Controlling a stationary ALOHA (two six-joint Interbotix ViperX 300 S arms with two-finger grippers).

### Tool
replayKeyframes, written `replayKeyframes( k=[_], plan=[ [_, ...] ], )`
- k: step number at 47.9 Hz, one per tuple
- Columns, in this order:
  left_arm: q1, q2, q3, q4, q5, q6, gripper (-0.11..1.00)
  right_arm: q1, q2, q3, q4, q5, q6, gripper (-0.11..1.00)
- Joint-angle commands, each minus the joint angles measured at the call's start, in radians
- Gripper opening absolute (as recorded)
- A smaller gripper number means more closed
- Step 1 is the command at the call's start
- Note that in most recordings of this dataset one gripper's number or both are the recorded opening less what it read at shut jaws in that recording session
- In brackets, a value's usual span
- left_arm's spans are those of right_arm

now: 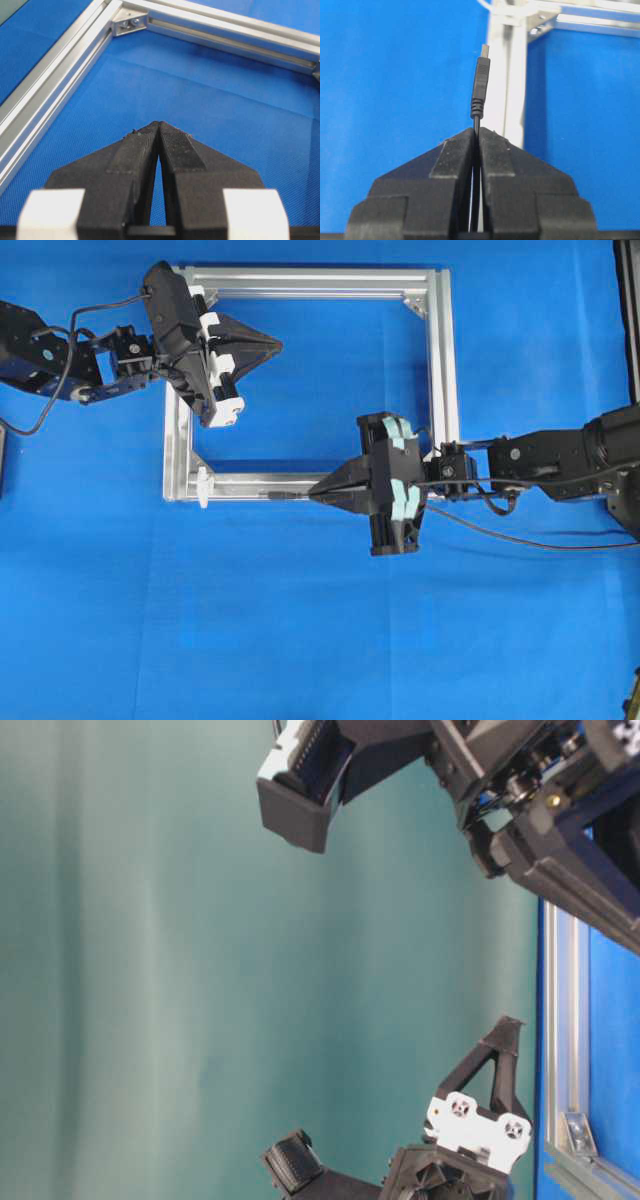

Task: Insert the wire through the string loop located on the left side.
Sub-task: 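Lift the cable with the right gripper and move it toward the frame corner, then push the USB plug through the white zip-tie loop with the right gripper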

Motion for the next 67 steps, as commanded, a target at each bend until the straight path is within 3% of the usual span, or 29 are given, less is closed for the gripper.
replayKeyframes(
  k=[1,19,44,67],
  plan=[
    [-0.002,-0.032,-0.008,0.002,-0.003,-0.002,0.00,-0.012,-0.032,-0.008,-0.003,-0.005,-0.003,0.01],
    [-0.002,-0.032,-0.009,0.002,-0.003,0.000,0.00,-0.008,-0.020,-0.029,-0.003,-0.003,-0.003,0.01],
    [-0.002,-0.032,-0.008,0.003,-0.003,0.000,0.00,-0.002,0.094,-0.201,-0.003,0.061,-0.005,0.01],
    [-0.002,-0.034,-0.005,0.003,-0.003,0.000,0.00,-0.002,0.097,-0.206,-0.003,0.063,-0.005,0.00]
  ],
)
